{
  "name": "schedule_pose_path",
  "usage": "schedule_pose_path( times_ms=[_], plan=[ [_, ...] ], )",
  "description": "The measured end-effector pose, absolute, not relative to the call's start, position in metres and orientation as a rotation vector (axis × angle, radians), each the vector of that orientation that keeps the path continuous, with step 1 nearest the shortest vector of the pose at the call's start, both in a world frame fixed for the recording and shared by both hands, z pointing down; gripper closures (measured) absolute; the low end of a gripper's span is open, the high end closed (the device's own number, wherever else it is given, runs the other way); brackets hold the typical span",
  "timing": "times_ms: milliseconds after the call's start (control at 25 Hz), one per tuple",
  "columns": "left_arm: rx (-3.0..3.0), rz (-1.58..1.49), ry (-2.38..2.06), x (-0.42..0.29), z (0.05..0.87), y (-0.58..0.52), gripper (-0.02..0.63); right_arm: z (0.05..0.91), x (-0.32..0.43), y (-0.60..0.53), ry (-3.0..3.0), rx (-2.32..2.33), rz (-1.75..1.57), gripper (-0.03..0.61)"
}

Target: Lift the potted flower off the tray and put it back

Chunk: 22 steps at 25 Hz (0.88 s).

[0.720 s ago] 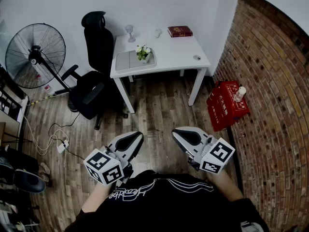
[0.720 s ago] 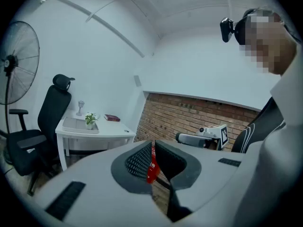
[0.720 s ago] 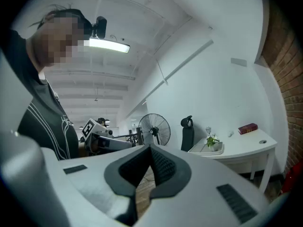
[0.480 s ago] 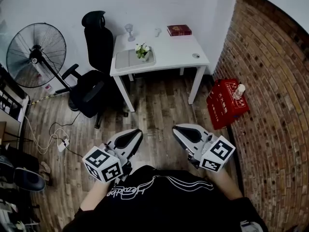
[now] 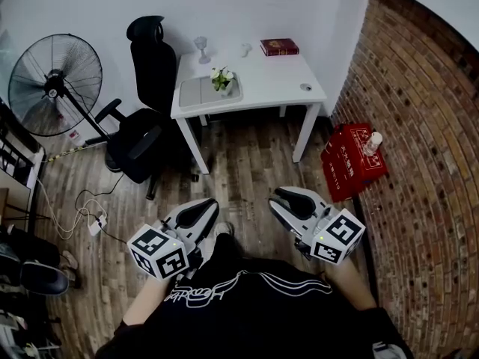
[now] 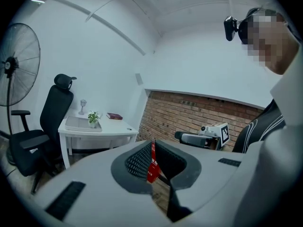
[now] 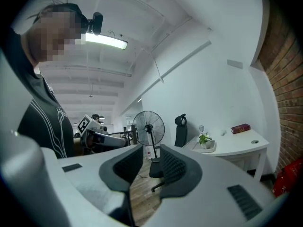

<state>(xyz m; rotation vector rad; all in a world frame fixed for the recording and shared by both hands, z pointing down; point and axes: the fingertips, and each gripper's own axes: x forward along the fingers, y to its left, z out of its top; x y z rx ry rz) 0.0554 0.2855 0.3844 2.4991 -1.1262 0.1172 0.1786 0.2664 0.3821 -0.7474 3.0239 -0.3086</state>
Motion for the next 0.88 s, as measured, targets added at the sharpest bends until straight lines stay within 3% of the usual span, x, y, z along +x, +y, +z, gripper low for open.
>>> schedule_pose_path(
  times_ms=[160,440,880],
  plan=[
    [2.486,0.109,-1.113,0.043,0.393,0.261,0.568,0.396,0.172,0.240,3.036,-0.828,-0.329,0.406],
    [2.455,0.090,-1.064,0.012,0.411,0.184,0.568,0.415,0.140,0.169,3.056,-0.870,-0.376,0.314],
    [2.434,0.111,-1.009,-0.068,0.426,0.030,0.568,0.441,0.074,0.018,3.061,-1.048,-0.469,0.231]
  ],
)
